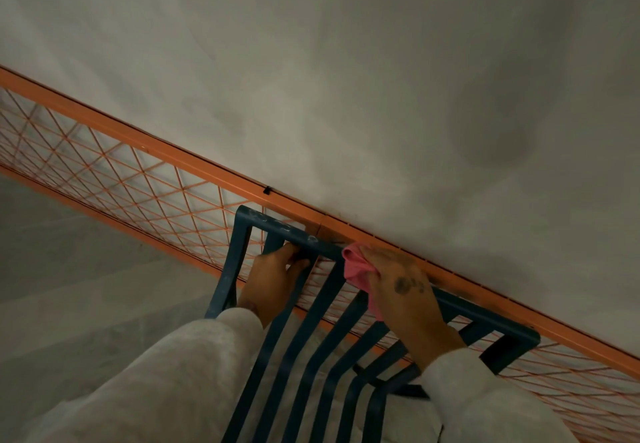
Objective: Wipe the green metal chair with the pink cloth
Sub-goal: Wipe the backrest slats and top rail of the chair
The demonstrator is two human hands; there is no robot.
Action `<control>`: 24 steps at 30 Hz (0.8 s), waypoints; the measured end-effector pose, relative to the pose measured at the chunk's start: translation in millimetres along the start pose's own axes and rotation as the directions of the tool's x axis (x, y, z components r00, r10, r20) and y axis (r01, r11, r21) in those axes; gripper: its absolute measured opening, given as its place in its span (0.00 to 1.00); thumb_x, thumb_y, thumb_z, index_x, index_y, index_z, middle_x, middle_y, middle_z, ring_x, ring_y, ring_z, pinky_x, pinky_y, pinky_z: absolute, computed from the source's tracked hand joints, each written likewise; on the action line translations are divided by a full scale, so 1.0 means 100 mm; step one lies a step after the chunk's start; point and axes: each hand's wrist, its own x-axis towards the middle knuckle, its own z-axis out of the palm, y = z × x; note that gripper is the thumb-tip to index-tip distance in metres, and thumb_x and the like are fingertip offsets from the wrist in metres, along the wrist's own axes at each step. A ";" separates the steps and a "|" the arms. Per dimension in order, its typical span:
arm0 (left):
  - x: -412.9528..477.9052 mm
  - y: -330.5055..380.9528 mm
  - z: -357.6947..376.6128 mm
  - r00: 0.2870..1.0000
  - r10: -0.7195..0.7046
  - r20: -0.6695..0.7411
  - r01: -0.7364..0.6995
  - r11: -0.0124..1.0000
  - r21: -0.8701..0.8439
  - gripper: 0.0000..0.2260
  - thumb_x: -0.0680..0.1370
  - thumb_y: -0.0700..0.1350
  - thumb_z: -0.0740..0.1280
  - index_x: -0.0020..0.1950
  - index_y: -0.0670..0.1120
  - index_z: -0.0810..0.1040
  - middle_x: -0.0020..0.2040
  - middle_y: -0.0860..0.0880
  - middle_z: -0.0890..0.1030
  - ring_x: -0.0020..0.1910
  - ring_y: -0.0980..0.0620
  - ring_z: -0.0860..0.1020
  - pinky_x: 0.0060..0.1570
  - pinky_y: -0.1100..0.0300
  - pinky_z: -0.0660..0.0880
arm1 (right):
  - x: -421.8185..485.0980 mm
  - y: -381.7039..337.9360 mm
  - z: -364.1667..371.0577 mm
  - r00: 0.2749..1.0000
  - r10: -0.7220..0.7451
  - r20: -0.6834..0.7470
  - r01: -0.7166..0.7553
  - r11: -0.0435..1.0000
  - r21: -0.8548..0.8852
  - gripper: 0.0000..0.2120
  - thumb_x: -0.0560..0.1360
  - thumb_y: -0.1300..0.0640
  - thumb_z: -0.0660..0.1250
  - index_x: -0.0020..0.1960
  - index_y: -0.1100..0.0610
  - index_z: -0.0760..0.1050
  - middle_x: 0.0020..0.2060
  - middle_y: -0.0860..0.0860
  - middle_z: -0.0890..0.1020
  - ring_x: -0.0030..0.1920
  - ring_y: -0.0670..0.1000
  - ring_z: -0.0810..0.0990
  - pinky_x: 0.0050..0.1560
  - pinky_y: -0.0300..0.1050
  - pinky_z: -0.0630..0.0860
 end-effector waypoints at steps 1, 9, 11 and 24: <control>0.00 0.00 0.00 1.000 0.004 0.003 -0.004 1.000 0.005 0.08 0.79 0.43 0.66 0.57 0.47 0.78 0.54 0.49 0.83 0.50 0.61 0.77 0.42 0.81 0.66 | 0.02 0.01 -0.02 0.999 0.031 0.037 -0.030 0.999 -0.026 0.16 0.78 0.65 0.64 0.63 0.55 0.79 0.54 0.52 0.82 0.52 0.52 0.79 0.55 0.43 0.75; 0.03 -0.02 -0.02 0.998 0.017 0.059 -0.020 0.998 0.056 0.09 0.79 0.43 0.65 0.59 0.45 0.78 0.56 0.49 0.83 0.52 0.59 0.79 0.41 0.83 0.65 | 0.17 -0.39 0.20 0.999 0.024 0.028 -0.025 0.999 0.038 0.15 0.80 0.59 0.62 0.66 0.55 0.75 0.60 0.54 0.79 0.59 0.55 0.77 0.62 0.52 0.75; 0.02 -0.03 -0.03 0.997 0.025 0.069 -0.028 0.999 0.042 0.09 0.79 0.43 0.65 0.59 0.47 0.78 0.55 0.50 0.83 0.50 0.63 0.76 0.42 0.84 0.65 | 0.05 -0.26 0.20 0.999 -0.025 0.023 0.025 1.000 0.004 0.21 0.80 0.60 0.64 0.73 0.55 0.69 0.70 0.53 0.73 0.70 0.54 0.70 0.72 0.51 0.67; 0.03 -0.04 -0.02 0.997 0.068 0.030 -0.069 0.996 0.052 0.08 0.78 0.41 0.66 0.57 0.43 0.79 0.54 0.48 0.84 0.51 0.56 0.80 0.43 0.79 0.67 | 0.23 -0.42 0.00 0.992 0.103 0.068 -0.115 0.973 0.201 0.14 0.80 0.63 0.60 0.38 0.53 0.76 0.30 0.47 0.75 0.27 0.41 0.73 0.25 0.30 0.66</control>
